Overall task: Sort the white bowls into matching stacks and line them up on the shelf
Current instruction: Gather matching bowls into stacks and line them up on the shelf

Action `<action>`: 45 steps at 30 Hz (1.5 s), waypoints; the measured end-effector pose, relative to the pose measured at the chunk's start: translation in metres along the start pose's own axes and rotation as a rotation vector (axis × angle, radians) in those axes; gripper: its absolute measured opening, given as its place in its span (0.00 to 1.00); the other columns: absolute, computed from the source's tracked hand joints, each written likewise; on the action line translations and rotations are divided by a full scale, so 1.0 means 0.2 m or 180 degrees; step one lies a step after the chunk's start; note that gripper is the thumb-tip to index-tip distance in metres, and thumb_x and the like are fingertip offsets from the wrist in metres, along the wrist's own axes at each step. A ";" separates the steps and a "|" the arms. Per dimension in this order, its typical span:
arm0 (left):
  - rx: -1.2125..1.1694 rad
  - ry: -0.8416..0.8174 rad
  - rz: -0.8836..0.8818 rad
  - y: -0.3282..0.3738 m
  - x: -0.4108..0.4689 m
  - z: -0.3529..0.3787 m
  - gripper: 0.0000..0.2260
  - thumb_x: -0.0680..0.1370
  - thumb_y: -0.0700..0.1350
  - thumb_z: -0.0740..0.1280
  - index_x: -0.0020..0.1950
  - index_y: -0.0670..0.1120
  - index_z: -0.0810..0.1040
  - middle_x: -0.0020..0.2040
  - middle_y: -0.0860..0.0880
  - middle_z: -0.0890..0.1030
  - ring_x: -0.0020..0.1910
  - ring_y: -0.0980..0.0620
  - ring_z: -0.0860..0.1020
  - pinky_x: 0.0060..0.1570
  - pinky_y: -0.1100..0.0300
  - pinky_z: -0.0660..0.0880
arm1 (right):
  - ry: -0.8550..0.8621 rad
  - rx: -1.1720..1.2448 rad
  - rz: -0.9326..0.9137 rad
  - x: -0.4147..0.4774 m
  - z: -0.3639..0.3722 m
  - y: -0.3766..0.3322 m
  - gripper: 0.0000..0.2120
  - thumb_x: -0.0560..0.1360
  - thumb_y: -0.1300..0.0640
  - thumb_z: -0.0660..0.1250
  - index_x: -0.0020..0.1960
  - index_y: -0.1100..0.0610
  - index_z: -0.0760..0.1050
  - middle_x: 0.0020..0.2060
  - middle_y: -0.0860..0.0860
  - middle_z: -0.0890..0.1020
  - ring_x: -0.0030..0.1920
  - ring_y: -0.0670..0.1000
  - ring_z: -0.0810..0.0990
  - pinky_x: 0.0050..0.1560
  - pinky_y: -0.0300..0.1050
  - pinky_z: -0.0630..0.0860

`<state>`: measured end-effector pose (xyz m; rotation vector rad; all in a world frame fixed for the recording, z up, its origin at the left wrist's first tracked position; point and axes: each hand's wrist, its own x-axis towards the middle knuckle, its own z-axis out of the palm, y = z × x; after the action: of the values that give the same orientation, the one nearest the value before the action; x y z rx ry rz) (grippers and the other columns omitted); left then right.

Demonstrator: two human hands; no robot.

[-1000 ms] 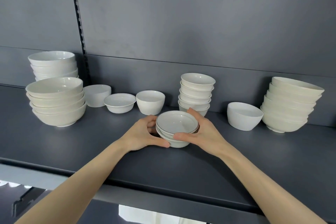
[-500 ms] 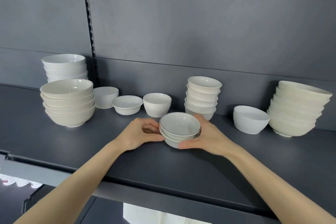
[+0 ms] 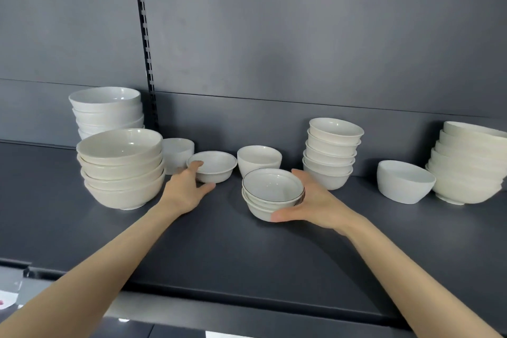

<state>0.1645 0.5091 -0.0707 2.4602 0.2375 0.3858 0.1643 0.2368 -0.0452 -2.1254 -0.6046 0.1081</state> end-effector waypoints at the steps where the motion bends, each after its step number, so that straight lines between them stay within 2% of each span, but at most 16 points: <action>1: 0.0096 -0.0030 0.0000 -0.01 0.03 0.00 0.26 0.76 0.51 0.68 0.72 0.47 0.66 0.61 0.40 0.75 0.59 0.41 0.75 0.62 0.52 0.69 | 0.0005 0.0053 -0.0014 -0.01 0.00 -0.02 0.31 0.56 0.50 0.83 0.55 0.48 0.73 0.46 0.39 0.77 0.49 0.41 0.79 0.48 0.38 0.74; 4: 0.0197 0.0087 0.0085 -0.02 0.06 0.01 0.17 0.78 0.51 0.66 0.63 0.44 0.74 0.57 0.40 0.78 0.57 0.41 0.75 0.57 0.52 0.69 | -0.0042 0.0225 -0.0048 -0.04 0.01 -0.04 0.27 0.61 0.59 0.81 0.55 0.47 0.73 0.48 0.41 0.81 0.52 0.41 0.80 0.52 0.35 0.76; 7: 0.0068 0.0367 0.0226 -0.02 0.06 0.03 0.13 0.77 0.50 0.67 0.52 0.40 0.77 0.48 0.40 0.80 0.50 0.40 0.77 0.47 0.52 0.70 | -0.0041 0.0371 -0.0029 -0.05 0.01 -0.02 0.29 0.64 0.62 0.80 0.52 0.40 0.68 0.46 0.30 0.80 0.50 0.31 0.78 0.48 0.26 0.73; 9: -0.0035 0.0513 0.0266 -0.02 0.06 0.04 0.13 0.77 0.49 0.68 0.50 0.39 0.78 0.46 0.40 0.81 0.48 0.40 0.77 0.46 0.53 0.70 | -0.0017 0.0389 -0.0001 -0.05 0.01 -0.02 0.28 0.64 0.63 0.79 0.49 0.39 0.67 0.44 0.27 0.79 0.48 0.28 0.77 0.47 0.25 0.73; 15: -0.0268 0.0981 0.0407 0.00 0.04 0.05 0.13 0.77 0.48 0.68 0.54 0.38 0.78 0.45 0.39 0.81 0.47 0.39 0.78 0.48 0.50 0.73 | 0.0021 0.0338 0.0065 -0.04 0.01 0.01 0.30 0.62 0.58 0.81 0.51 0.36 0.67 0.48 0.29 0.79 0.52 0.30 0.76 0.53 0.32 0.74; 17: -0.0284 0.1184 0.0537 0.00 0.03 0.05 0.13 0.77 0.48 0.68 0.53 0.38 0.78 0.45 0.39 0.81 0.45 0.39 0.79 0.47 0.48 0.74 | 0.0016 0.0324 0.0111 -0.04 0.01 0.00 0.32 0.61 0.56 0.82 0.53 0.36 0.67 0.51 0.33 0.79 0.55 0.34 0.77 0.57 0.37 0.74; 20: -0.0509 0.1397 0.0735 -0.01 0.03 0.03 0.11 0.77 0.48 0.68 0.49 0.40 0.79 0.43 0.40 0.81 0.42 0.41 0.79 0.45 0.48 0.75 | -0.0002 0.0356 0.0190 -0.04 0.01 0.01 0.33 0.61 0.57 0.81 0.53 0.34 0.65 0.50 0.29 0.78 0.54 0.30 0.75 0.57 0.36 0.72; 22: -0.0793 0.1458 0.0842 0.01 0.01 0.01 0.10 0.76 0.47 0.69 0.49 0.41 0.80 0.44 0.42 0.81 0.42 0.45 0.80 0.46 0.53 0.76 | 0.0019 0.0384 0.0249 -0.04 0.02 0.02 0.40 0.58 0.51 0.83 0.62 0.37 0.64 0.57 0.31 0.75 0.59 0.32 0.74 0.62 0.38 0.71; 23: -0.0994 0.1454 0.0879 0.02 -0.01 0.00 0.09 0.76 0.47 0.70 0.50 0.41 0.80 0.45 0.43 0.82 0.43 0.48 0.80 0.47 0.58 0.76 | 0.0046 0.0355 0.0296 -0.04 0.03 0.01 0.49 0.55 0.46 0.83 0.69 0.42 0.61 0.62 0.34 0.74 0.63 0.36 0.73 0.66 0.43 0.70; 25: -0.1389 0.1357 0.0999 0.06 -0.05 -0.01 0.10 0.74 0.48 0.71 0.50 0.43 0.81 0.47 0.48 0.82 0.43 0.55 0.80 0.47 0.69 0.74 | 0.0054 0.0315 0.0305 -0.04 0.02 0.00 0.57 0.50 0.40 0.83 0.72 0.50 0.59 0.63 0.39 0.76 0.64 0.42 0.74 0.67 0.50 0.71; 27: -0.1734 0.1052 0.1194 0.10 -0.09 -0.03 0.09 0.72 0.51 0.70 0.48 0.48 0.81 0.46 0.53 0.82 0.43 0.62 0.80 0.47 0.74 0.73 | 0.0079 0.0308 0.0198 -0.04 0.02 0.00 0.46 0.52 0.45 0.84 0.65 0.51 0.67 0.58 0.42 0.80 0.59 0.43 0.78 0.63 0.51 0.75; 29: -0.1992 0.0604 0.1394 0.14 -0.13 -0.03 0.08 0.71 0.52 0.69 0.46 0.51 0.80 0.46 0.55 0.82 0.45 0.61 0.80 0.49 0.71 0.73 | 0.0107 0.0318 0.0124 -0.04 0.03 0.00 0.41 0.54 0.48 0.83 0.62 0.50 0.69 0.56 0.44 0.81 0.57 0.44 0.80 0.61 0.51 0.76; 34: -0.1813 -0.0014 0.1734 0.20 -0.18 0.01 0.10 0.71 0.51 0.70 0.48 0.47 0.81 0.46 0.56 0.83 0.50 0.57 0.80 0.54 0.66 0.72 | 0.0032 0.0441 -0.0117 -0.04 0.02 -0.02 0.32 0.60 0.59 0.82 0.61 0.53 0.73 0.55 0.48 0.83 0.57 0.49 0.81 0.61 0.52 0.76; 37: -0.1570 -0.0226 0.1792 0.21 -0.19 0.02 0.06 0.73 0.50 0.70 0.48 0.50 0.80 0.46 0.57 0.81 0.49 0.57 0.78 0.51 0.67 0.72 | -0.0033 0.0522 -0.0270 -0.04 0.02 -0.03 0.33 0.64 0.66 0.79 0.65 0.52 0.72 0.59 0.48 0.81 0.61 0.50 0.79 0.64 0.52 0.74; 41: -0.1220 -0.0315 0.1891 0.21 -0.19 0.03 0.09 0.74 0.53 0.70 0.50 0.51 0.79 0.48 0.59 0.80 0.49 0.52 0.77 0.49 0.61 0.72 | -0.0082 0.0638 -0.0470 -0.05 0.02 -0.04 0.34 0.65 0.71 0.76 0.65 0.49 0.70 0.61 0.48 0.80 0.63 0.48 0.77 0.62 0.42 0.74; 45: -0.1179 -0.0390 0.1936 0.23 -0.21 0.02 0.09 0.75 0.49 0.69 0.53 0.47 0.79 0.43 0.57 0.79 0.35 0.64 0.74 0.36 0.71 0.67 | -0.0073 0.0629 -0.0531 -0.05 0.02 -0.04 0.34 0.65 0.71 0.76 0.67 0.53 0.70 0.62 0.49 0.80 0.64 0.49 0.77 0.65 0.48 0.72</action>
<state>0.1300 0.4592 -0.0542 2.1301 -0.5971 0.4775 0.1514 0.2388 -0.0433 -1.8782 -0.7510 0.0953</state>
